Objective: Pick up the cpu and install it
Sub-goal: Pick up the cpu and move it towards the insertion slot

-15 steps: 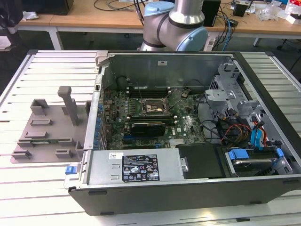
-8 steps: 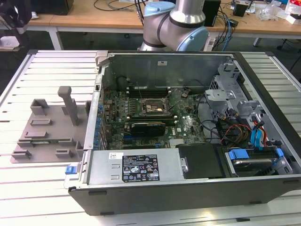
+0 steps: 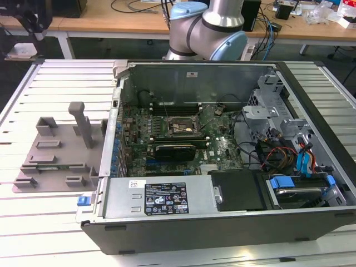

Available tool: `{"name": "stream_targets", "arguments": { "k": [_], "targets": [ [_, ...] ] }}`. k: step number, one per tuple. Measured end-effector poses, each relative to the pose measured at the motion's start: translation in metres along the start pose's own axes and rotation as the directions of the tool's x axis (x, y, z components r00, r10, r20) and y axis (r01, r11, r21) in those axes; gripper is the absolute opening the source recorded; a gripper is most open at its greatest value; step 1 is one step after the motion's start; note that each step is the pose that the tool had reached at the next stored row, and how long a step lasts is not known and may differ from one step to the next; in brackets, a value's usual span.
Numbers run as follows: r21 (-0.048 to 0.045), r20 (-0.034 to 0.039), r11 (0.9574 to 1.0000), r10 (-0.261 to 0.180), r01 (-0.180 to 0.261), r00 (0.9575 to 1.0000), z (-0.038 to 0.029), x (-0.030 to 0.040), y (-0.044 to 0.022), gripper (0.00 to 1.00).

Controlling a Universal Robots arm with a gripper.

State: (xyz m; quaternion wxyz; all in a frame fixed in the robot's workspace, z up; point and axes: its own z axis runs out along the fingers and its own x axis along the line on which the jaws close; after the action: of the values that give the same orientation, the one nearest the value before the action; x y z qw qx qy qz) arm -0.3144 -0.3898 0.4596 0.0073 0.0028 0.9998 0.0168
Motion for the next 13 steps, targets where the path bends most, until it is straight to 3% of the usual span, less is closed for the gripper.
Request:
{"name": "stream_targets", "arguments": {
  "k": [3,12,13],
  "targets": [
    [0.0000,0.0000,1.0000,0.000,0.000,1.0000,0.0003,-0.0172,0.0000,0.55],
    [0.0000,0.0001,1.0000,0.000,0.000,1.0000,0.0008,-0.0501,0.0003,0.55],
    [0.0000,0.0000,1.0000,0.000,0.000,1.0000,0.0009,-0.0589,0.0003,0.55]
  ]
}}
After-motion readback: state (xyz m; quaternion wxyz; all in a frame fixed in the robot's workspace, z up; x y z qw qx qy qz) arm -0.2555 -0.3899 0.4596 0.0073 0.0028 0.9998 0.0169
